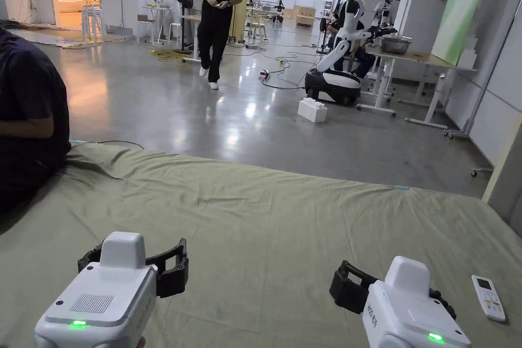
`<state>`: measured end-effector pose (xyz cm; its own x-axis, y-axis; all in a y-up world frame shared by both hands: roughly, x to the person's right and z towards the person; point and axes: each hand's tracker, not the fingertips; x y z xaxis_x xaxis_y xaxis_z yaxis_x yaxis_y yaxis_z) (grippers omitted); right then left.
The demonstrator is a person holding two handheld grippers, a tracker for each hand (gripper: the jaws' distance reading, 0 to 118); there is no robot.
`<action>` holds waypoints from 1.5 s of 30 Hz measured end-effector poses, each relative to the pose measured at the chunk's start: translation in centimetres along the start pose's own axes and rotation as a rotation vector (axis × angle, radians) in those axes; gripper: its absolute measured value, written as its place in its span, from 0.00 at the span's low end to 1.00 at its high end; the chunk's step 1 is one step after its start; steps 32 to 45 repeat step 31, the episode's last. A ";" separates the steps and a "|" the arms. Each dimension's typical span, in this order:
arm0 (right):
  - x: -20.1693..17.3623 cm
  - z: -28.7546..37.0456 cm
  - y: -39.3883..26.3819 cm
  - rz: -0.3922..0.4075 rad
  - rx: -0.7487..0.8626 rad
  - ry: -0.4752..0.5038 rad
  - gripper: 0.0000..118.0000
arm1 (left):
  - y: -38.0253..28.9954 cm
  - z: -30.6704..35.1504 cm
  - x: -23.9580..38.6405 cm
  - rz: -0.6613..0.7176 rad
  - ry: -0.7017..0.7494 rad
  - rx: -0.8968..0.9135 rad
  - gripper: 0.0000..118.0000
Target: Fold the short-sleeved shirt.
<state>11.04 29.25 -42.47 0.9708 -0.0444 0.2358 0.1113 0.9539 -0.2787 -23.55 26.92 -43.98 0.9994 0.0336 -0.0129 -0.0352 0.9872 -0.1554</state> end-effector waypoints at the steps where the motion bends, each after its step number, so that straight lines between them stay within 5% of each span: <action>1: 0.0 0.0 0.0 0.004 0.004 -0.001 1.00 | 0.0 0.0 0.0 -0.003 0.001 -0.002 0.81; 25: 0.4 -0.2 0.2 -0.007 0.064 0.028 1.00 | -0.1 -0.3 -0.4 -0.030 0.030 0.015 0.84; 31: -0.6 0.0 -0.1 0.207 0.231 0.019 1.00 | 0.0 -0.7 -0.3 -0.010 0.017 0.027 0.84; 45: -0.6 0.0 -0.1 0.207 0.231 0.019 1.00 | 0.0 -0.7 -0.3 -0.010 0.017 0.027 0.84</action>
